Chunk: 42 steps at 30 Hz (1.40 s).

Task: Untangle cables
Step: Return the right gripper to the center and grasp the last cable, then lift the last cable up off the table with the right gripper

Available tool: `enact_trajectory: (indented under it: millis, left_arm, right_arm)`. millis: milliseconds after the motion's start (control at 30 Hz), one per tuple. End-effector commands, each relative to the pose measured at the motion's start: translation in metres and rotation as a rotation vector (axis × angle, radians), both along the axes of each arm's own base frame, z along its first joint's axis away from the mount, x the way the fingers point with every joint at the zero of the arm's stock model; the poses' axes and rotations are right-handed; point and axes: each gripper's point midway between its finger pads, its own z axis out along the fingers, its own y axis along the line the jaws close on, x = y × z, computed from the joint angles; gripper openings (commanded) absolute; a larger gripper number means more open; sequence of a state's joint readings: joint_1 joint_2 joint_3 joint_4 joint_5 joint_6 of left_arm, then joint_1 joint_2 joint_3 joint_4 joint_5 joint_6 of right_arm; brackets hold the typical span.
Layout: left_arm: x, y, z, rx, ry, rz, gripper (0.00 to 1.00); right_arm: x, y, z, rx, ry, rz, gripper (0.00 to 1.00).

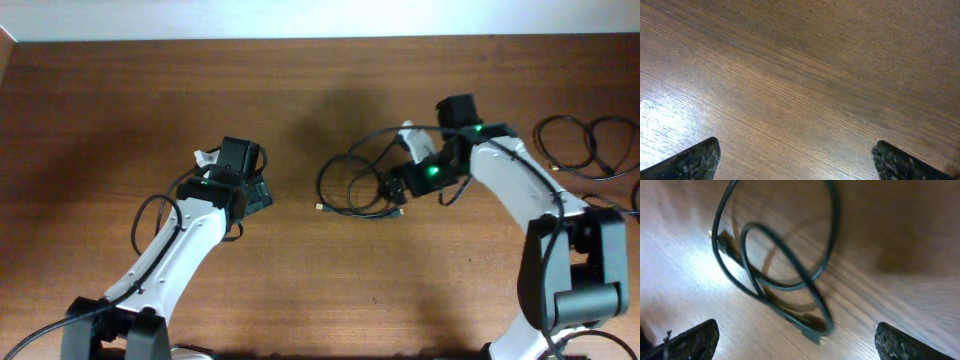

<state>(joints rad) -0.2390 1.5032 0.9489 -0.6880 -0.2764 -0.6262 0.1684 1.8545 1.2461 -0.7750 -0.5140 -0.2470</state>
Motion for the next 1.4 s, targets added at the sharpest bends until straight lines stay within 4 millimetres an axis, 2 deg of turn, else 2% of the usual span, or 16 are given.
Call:
enact_trajectory:
  millis: [0, 100, 400, 667, 700, 733, 767, 867, 933, 1033, 1200, 1367]
  left_arm:
    - [-0.002, 0.001, -0.002, -0.003, 0.003, 0.010, 0.99]
    - [-0.002, 0.001, -0.002, -0.003, 0.003, 0.010, 0.99]
    - [-0.002, 0.001, -0.002, -0.003, 0.003, 0.010, 0.99]
    - [-0.002, 0.001, -0.002, -0.003, 0.003, 0.010, 0.99]
    - [-0.002, 0.001, -0.002, -0.003, 0.003, 0.010, 0.99]
    - [-0.002, 0.001, -0.002, -0.003, 0.003, 0.010, 0.99]
    - [-0.002, 0.001, -0.002, -0.003, 0.003, 0.010, 0.99]
    - [-0.002, 0.001, -0.002, -0.003, 0.003, 0.010, 0.99]
    - [-0.002, 0.001, -0.002, -0.003, 0.003, 0.010, 0.99]
    - [-0.002, 0.001, -0.002, -0.003, 0.003, 0.010, 0.99]
    - [-0.002, 0.001, -0.002, -0.003, 0.003, 0.010, 0.99]
    - [-0.002, 0.001, -0.002, -0.003, 0.003, 0.010, 0.99]
  right_arm:
    - [-0.003, 0.005, -0.012, 0.000, -0.016, 0.021, 0.99]
    - [-0.002, 0.005, -0.015, 0.002, -0.029, 0.022, 0.99]
    - [-0.003, 0.005, -0.017, 0.003, -0.029, 0.023, 0.78]
    - [-0.014, 0.003, -0.030, -0.001, -0.006, 0.022, 0.77]
    - [-0.015, 0.004, -0.033, 0.003, -0.008, 0.023, 0.72]
    - [-0.016, 0.004, -0.035, 0.007, -0.012, 0.023, 0.59]
    - [-0.017, 0.006, -0.035, 0.019, -0.011, 0.025, 0.53]
    - [-0.016, 0.013, -0.030, 0.072, -0.019, 0.036, 0.52]
    - [-0.013, 0.014, -0.029, 0.074, -0.031, 0.036, 0.45]
    - [-0.012, 0.014, -0.029, 0.075, -0.038, 0.036, 0.39]
    - [-0.012, 0.016, -0.028, 0.089, -0.021, 0.016, 0.13]
    - [-0.011, 0.016, -0.027, 0.095, -0.013, -0.003, 0.04]
